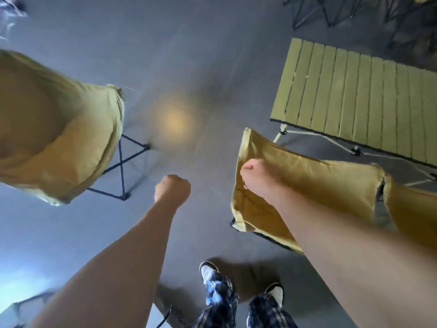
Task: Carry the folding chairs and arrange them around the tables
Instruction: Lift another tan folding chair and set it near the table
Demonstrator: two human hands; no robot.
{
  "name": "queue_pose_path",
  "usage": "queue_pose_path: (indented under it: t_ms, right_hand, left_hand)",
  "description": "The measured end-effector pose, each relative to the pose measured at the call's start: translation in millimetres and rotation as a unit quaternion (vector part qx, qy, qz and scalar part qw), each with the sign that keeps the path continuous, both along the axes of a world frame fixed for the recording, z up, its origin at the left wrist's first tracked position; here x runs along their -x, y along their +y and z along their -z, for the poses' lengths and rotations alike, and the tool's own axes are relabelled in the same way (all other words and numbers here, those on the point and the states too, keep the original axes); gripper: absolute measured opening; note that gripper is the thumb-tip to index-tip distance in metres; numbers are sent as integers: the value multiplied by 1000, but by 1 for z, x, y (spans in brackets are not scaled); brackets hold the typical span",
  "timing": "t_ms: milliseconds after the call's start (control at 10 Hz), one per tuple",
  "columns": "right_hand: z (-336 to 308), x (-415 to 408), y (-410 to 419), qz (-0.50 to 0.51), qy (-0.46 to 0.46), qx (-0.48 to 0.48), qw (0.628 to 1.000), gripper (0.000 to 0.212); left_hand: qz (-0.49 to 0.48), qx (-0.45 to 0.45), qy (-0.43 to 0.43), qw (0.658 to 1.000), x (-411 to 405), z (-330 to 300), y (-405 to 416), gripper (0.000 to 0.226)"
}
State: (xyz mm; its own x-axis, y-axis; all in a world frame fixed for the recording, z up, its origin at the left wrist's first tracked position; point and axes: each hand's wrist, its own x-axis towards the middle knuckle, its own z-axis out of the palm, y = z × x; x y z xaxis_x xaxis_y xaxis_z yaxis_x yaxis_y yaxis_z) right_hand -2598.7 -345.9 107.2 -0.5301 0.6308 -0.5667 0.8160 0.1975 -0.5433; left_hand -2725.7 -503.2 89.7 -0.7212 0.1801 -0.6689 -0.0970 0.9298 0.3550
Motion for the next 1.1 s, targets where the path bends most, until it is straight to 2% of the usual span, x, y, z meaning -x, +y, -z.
queue_pose_path:
  t_ms: [200, 300, 500, 600, 800, 900, 1000, 1100]
  right_hand:
    - [-34, 177, -81, -105, 37, -5, 994, 24]
    - [-37, 253, -124, -144, 45, 32, 988, 23]
    - [-32, 414, -207, -218, 39, 74, 972, 25]
    - [-28, 499, -240, -242, 53, 86, 965, 23]
    - [-17, 640, -303, -272, 32, 101, 957, 22]
    - [-14, 687, -335, -302, 13, 117, 946, 24]
    - [-8, 723, -367, -306, 0, 116, 945, 30]
    - [8, 758, -408, -240, -10, 133, 962, 31]
  left_hand:
    - [-94, -41, 40, 994, 119, -45, -101, 30]
    - [-156, -50, 47, 985, 173, -55, -157, 31]
    - [-268, -41, 46, 962, 296, -40, -257, 22]
    - [-319, -60, 44, 945, 368, -34, -282, 22]
    - [-312, -16, 92, 946, 499, -53, -322, 23]
    - [-278, 29, 74, 957, 551, -53, -354, 16]
    - [-314, 28, 63, 947, 599, -44, -381, 14]
    - [-291, 45, 62, 954, 666, -19, -410, 28]
